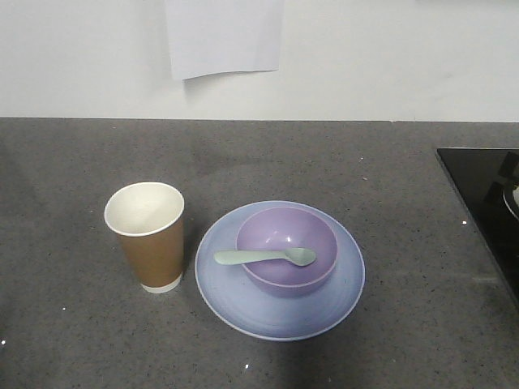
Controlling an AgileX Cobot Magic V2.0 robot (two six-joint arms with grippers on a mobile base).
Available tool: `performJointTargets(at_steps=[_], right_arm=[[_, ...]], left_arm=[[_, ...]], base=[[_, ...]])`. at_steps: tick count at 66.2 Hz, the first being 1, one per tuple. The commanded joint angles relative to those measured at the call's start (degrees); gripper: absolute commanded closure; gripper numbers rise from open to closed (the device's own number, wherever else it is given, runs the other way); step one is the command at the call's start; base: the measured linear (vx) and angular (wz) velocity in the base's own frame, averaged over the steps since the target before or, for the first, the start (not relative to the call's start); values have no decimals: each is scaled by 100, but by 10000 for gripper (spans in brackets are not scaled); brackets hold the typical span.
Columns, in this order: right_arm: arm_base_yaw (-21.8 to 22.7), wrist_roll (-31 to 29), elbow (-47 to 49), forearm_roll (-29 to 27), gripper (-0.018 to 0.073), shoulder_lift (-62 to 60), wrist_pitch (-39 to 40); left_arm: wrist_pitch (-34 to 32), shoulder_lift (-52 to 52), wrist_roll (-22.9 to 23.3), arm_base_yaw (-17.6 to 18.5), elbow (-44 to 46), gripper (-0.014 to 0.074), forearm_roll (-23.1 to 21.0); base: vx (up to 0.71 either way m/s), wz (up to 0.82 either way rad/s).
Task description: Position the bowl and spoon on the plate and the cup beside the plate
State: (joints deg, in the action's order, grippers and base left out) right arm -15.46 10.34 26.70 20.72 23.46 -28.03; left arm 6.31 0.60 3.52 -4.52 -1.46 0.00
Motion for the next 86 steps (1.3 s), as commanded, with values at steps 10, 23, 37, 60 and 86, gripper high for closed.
performJointTargets(at_steps=[10, 23, 37, 60, 86], right_arm=[[27, -6, 140, 124, 564, 34, 401], [27, -6, 140, 124, 564, 34, 401], [27, -6, 140, 117, 564, 34, 402], [49, -153, -54, -652, 564, -333, 611], [1344, -466, -2650, -2072, 564, -1755, 3623]], left_arm=[[-381, 98, 29, 4, -141, 602, -75], [-381, 98, 29, 4, -141, 602, -75], [-381, 98, 29, 4, -141, 602, -75], [-381, 98, 29, 4, -141, 602, -75], [-381, 98, 29, 4, -141, 602, -75]], base=[[0, 0], [0, 0], [0, 0], [0, 0], [0, 0]])
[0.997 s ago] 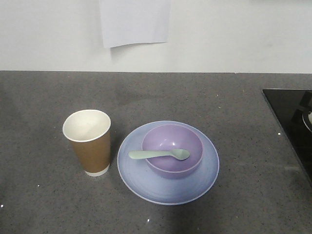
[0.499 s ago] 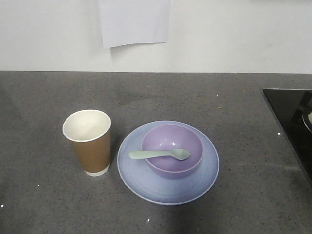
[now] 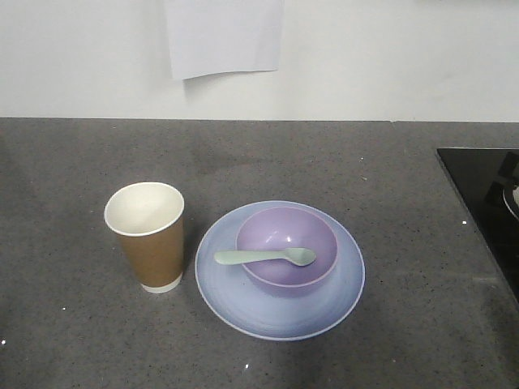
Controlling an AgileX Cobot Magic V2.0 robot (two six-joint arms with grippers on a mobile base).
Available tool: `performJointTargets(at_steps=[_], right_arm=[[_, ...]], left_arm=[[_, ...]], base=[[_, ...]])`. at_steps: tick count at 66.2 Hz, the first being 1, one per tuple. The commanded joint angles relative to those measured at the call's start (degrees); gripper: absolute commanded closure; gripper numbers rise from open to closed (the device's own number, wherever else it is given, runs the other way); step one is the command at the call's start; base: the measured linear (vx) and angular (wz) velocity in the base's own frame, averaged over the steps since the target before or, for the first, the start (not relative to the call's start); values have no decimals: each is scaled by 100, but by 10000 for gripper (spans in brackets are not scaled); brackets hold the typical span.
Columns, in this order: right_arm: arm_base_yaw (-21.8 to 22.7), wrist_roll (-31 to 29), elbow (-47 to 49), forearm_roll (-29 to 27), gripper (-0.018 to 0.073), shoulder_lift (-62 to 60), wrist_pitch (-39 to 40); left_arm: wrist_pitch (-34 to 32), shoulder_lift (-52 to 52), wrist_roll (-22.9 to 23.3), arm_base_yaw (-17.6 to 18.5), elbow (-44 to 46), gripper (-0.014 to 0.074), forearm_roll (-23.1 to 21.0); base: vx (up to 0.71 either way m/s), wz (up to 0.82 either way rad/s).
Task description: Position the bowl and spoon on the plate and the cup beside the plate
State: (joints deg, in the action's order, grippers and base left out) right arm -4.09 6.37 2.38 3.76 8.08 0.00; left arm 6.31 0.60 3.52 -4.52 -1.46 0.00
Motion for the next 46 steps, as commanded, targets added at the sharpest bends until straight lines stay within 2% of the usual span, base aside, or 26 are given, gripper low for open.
performJointTargets(at_steps=[1, 7, 16, 23, 46], right_arm=[[233, -60, -269, -418, 564, -264, 820], [374, 27, -496, -470, 564, -568, 730], [517, 50, -490, -376, 563, -959, -44], [680, 56, -490, -410, 563, -944, -335], [893, 30, -490, 123, 563, -944, 0]], left_arm=[[-381, 98, 29, 4, -141, 602, -75], [-381, 98, 29, 4, -141, 602, -75], [-381, 98, 29, 4, -141, 602, -75], [-381, 98, 29, 4, -141, 602, -75], [-381, 98, 29, 4, -141, 602, -75]], base=[[0, 0], [0, 0], [0, 0], [0, 0], [0, 0]])
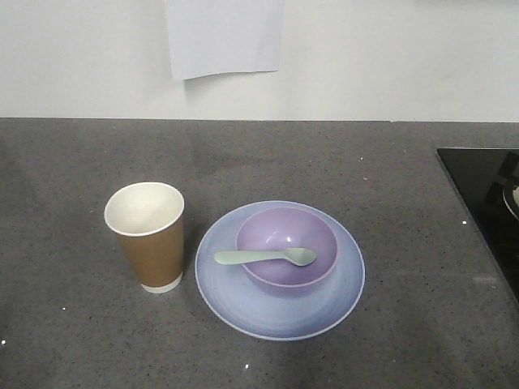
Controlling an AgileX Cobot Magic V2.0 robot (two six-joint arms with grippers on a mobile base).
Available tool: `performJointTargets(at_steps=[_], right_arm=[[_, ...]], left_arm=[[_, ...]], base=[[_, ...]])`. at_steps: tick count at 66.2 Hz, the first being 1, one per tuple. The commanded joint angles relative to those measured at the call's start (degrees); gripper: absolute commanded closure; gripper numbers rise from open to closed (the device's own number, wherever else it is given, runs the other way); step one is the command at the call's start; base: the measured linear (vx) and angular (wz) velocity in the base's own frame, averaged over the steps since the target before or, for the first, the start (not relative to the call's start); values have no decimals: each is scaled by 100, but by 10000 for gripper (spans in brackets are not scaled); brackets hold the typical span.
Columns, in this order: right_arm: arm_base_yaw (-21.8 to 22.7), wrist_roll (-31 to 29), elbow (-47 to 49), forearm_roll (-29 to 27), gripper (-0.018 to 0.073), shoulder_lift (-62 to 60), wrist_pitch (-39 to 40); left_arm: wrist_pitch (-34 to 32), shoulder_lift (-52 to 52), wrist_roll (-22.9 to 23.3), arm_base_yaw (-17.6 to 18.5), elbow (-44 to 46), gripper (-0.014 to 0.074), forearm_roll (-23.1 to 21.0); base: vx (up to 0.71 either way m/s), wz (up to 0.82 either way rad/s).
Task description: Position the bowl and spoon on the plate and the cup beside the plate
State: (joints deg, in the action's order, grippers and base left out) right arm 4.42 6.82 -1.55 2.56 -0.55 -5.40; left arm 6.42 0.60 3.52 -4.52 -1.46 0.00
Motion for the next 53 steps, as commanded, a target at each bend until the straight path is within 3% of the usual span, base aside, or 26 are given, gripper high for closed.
performJointTargets(at_steps=[1, 53], right_arm=[[42, -15, -97, 274, 563, -81, 540], [42, 4, -91, 414, 561, -76, 540]], left_arm=[[-392, 98, 29, 4, -141, 602, -75], [-392, 98, 29, -1, -141, 602, -75]], base=[[0, 0], [0, 0]])
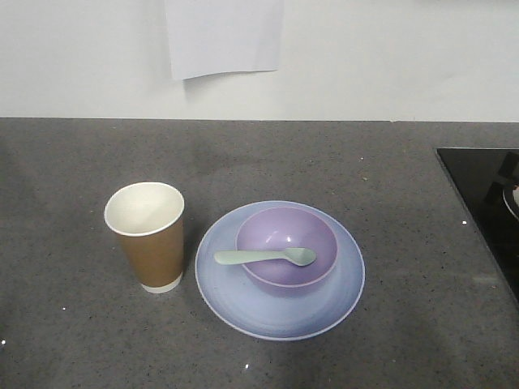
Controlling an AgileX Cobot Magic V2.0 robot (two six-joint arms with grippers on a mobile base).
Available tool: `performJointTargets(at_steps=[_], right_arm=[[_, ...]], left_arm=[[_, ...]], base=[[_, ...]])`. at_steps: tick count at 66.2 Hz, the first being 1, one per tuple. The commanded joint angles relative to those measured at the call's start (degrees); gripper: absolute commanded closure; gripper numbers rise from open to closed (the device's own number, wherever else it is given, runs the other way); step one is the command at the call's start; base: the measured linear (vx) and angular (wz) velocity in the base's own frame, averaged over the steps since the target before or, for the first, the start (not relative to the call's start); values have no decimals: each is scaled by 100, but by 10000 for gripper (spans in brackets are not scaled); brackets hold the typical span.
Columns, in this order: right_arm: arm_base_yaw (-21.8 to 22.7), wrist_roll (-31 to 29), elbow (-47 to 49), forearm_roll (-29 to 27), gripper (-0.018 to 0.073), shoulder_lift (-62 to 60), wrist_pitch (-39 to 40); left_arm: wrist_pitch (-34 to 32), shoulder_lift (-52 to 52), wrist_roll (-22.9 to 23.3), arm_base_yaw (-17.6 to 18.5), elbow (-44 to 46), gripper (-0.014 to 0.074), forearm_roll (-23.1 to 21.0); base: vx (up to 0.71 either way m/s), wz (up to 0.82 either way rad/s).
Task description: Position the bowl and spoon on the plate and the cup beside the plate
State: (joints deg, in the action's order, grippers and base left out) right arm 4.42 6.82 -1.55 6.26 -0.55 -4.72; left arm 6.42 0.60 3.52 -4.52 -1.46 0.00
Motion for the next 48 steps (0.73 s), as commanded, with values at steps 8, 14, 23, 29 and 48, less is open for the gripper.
performJointTargets(at_steps=[8, 14, 23, 29, 48], right_arm=[[42, 4, -91, 43, 561, -76, 472], [42, 4, -91, 43, 561, -76, 472], [42, 4, -91, 43, 561, -76, 472], [42, 4, -91, 43, 561, -76, 472], [42, 4, -91, 44, 561, -76, 412]], left_arm=[[-392, 98, 29, -1, -141, 602, -75], [-392, 98, 29, -1, -141, 602, -75], [-392, 98, 29, -1, -141, 602, -75], [-392, 98, 29, -1, -141, 602, -75], [-392, 98, 29, -1, -141, 602, -75]], base=[[0, 0], [0, 0], [0, 0], [0, 0], [0, 0]])
